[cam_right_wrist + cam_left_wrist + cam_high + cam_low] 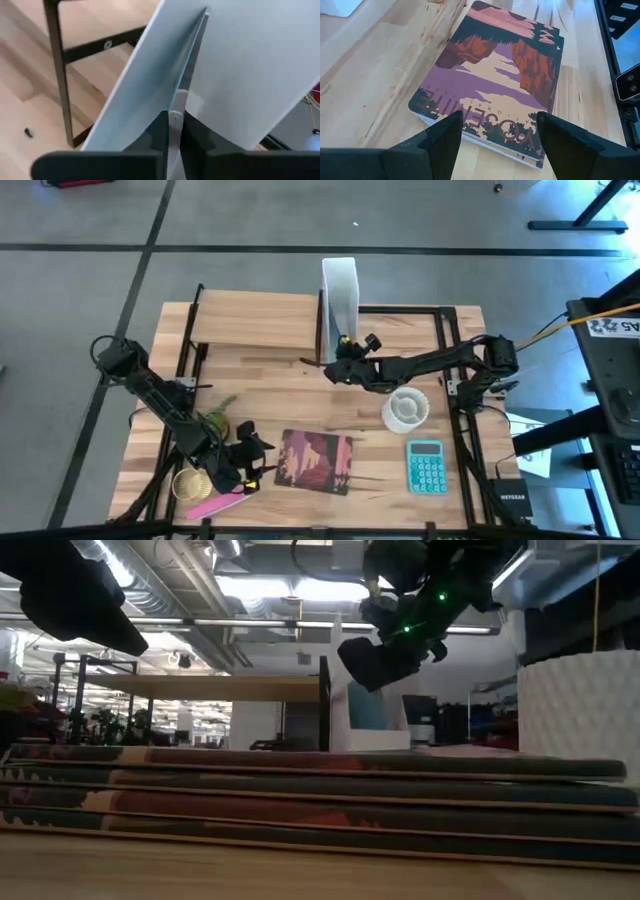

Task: Stock shelves
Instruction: Remove the light blue book from the white bookshelf

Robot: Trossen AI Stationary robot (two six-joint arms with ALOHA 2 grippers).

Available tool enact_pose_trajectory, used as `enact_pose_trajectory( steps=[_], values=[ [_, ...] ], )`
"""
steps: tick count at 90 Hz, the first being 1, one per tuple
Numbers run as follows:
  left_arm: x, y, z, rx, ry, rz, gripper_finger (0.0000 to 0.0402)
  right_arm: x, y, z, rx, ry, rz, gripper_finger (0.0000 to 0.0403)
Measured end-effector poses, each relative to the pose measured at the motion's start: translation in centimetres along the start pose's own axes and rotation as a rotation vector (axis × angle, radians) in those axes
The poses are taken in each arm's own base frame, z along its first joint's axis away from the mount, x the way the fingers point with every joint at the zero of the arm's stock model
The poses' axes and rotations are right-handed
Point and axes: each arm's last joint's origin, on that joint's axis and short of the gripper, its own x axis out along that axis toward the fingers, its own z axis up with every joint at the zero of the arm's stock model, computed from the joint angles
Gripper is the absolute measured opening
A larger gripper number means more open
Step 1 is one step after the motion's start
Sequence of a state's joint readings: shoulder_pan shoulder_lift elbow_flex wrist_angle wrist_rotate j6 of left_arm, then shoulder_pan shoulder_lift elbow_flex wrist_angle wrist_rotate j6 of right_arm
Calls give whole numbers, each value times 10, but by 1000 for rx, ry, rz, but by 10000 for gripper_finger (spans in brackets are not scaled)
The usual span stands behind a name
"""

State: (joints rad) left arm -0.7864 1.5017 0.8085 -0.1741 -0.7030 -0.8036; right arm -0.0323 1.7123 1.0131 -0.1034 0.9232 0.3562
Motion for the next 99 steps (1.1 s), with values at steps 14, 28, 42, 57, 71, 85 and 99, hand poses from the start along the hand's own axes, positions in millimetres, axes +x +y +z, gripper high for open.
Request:
enact_pose_trajectory(
  steps=[14, 28, 42, 57, 71, 85, 99],
  values=[
    [0, 0, 0, 1, 1, 1, 239, -12, 2, 12, 10, -60, -41, 6],
    [0, 0, 0, 11, 2, 2, 239, -33, 2, 34, 53, -154, -110, 4],
    [0, 0, 0, 13, 2, 2, 239, -60, 0, 65, 6, -228, -147, 2],
    [0, 0, 0, 14, 2, 3, 239, -98, -1, 100, -78, -299, -204, 1],
    [-1, 0, 0, 54, -19, 23, 239, -142, 8, 121, -270, -357, -127, 1],
    [-12, -5, 0, 142, -129, 80, 239, -190, 28, 100, -558, -426, 19, 0],
    [-39, -24, 10, 232, -265, 103, 239, -235, 38, 61, -779, -466, 189, 0]
  ],
)
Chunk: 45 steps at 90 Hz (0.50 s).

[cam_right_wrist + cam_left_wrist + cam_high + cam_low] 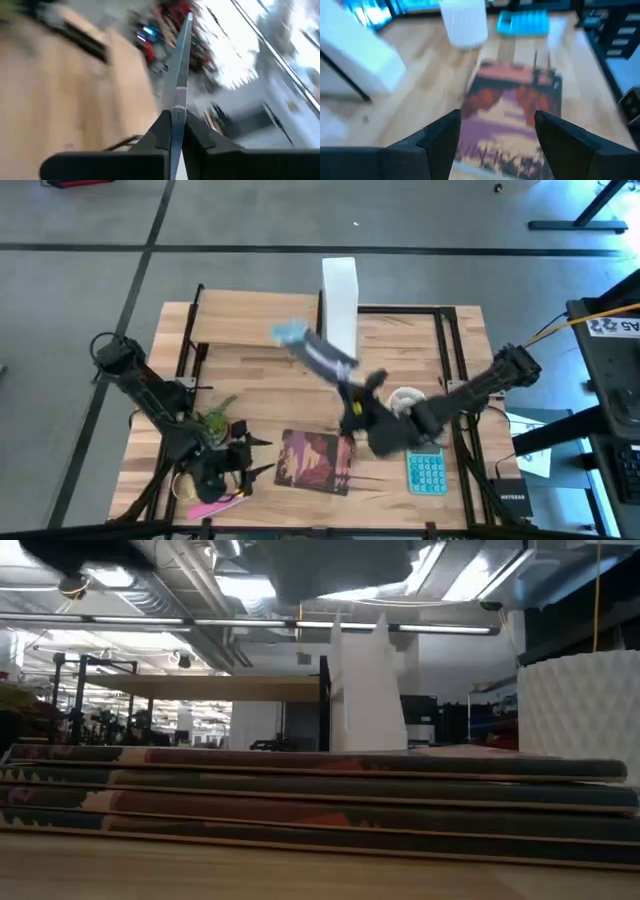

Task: Stock shelves
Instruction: Remove the light blue book from the white bookshelf

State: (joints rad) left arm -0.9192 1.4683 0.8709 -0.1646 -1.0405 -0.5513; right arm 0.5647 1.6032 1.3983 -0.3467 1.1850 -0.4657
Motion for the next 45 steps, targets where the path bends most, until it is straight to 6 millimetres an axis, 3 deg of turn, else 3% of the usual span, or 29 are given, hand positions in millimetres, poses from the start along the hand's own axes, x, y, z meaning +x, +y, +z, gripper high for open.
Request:
enact_pose_trajectory(
  steps=[19, 32, 45],
  values=[
    [-34, -15, 26, 114, -181, 134, 239, -40, 50, -2, 8, -79, 295, 0],
    [-46, -15, 26, 146, -261, 265, 239, -55, 94, 0, -53, -107, 322, 0],
    [-46, -14, 27, 124, -272, 283, 239, -65, 135, -6, -147, -112, 348, 0]
  ],
)
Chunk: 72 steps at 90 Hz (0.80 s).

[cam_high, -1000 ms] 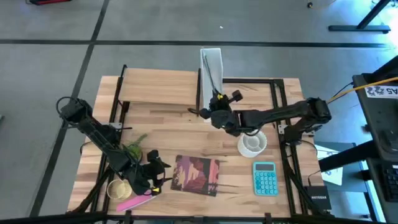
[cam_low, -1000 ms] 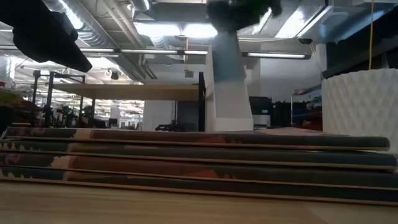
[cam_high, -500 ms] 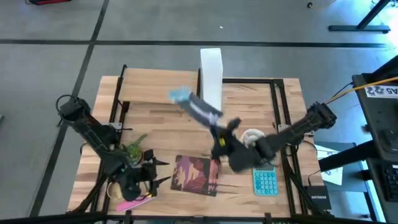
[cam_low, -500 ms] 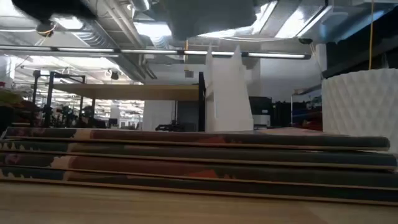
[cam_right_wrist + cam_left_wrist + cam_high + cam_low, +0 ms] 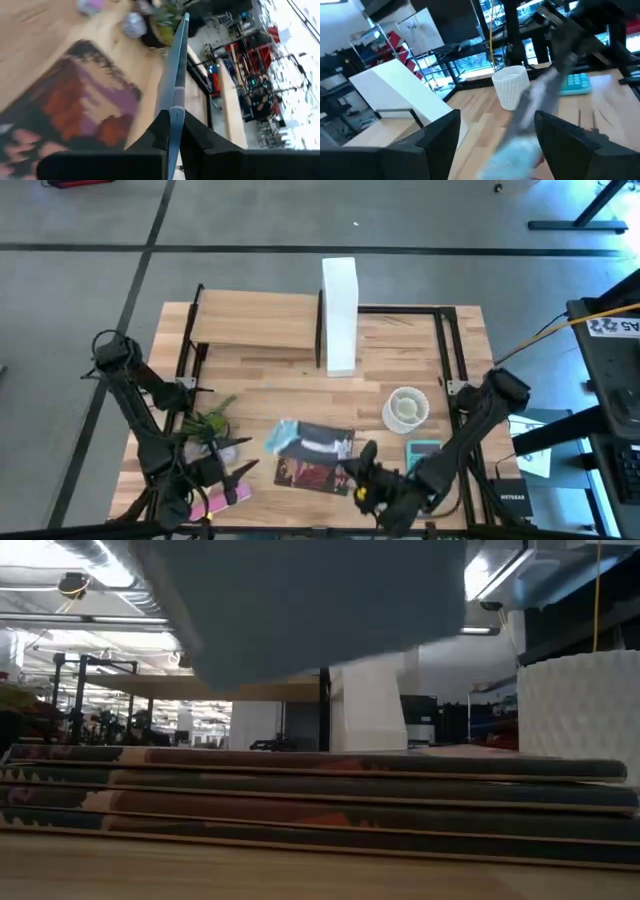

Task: Stock shelves
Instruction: Remove the light blue book from the white bookshelf

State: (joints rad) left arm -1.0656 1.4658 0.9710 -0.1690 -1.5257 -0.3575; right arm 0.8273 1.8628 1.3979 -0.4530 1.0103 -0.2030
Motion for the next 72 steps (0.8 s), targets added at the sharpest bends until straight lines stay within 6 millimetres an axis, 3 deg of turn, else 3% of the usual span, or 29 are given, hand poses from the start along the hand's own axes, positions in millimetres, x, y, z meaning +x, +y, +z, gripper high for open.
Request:
enact_pose_trajectory(
  steps=[13, 41, 55, 72],
  values=[
    [6, 0, 0, -9, 10, 7, 239, 3, 32, -3, 0, 6, 67, 0],
    [23, 2, -2, -31, 55, -4, 239, 19, 69, -15, -1, 69, 256, 16],
    [27, 1, -3, -41, 81, -42, 239, 23, 79, -23, -72, 117, 277, 39],
    [29, 2, -12, -69, 97, -53, 239, 23, 77, -24, -144, 119, 221, 36]
  ],
)
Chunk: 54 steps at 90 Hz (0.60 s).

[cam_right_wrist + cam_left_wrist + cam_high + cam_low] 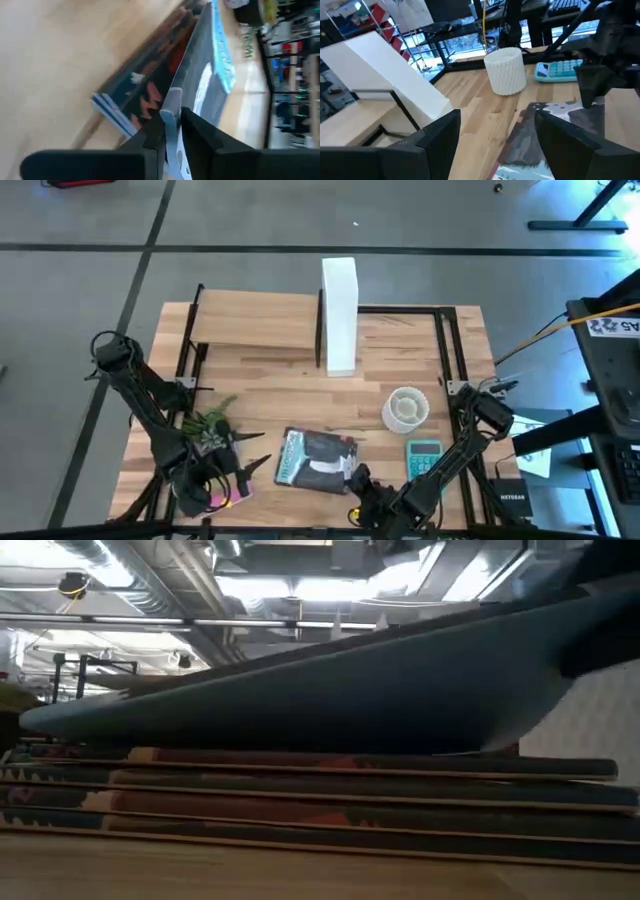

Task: Stock shelves
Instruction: Remove the light blue book from the white bookshelf

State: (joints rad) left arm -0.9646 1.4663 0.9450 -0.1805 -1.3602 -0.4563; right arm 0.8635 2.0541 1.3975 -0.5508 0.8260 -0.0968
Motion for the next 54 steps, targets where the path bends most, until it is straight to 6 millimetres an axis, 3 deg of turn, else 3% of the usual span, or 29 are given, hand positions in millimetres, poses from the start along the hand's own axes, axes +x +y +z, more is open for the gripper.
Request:
enact_pose_trajectory(
  steps=[23, 54],
  values=[
    [0, 0, -2, -21, 5, -7, 239, 7, -8, -1, -50, 20, -27, 22],
    [0, 0, -2, -24, 13, -21, 239, 9, -7, -2, -46, 17, 58, 37]
  ],
)
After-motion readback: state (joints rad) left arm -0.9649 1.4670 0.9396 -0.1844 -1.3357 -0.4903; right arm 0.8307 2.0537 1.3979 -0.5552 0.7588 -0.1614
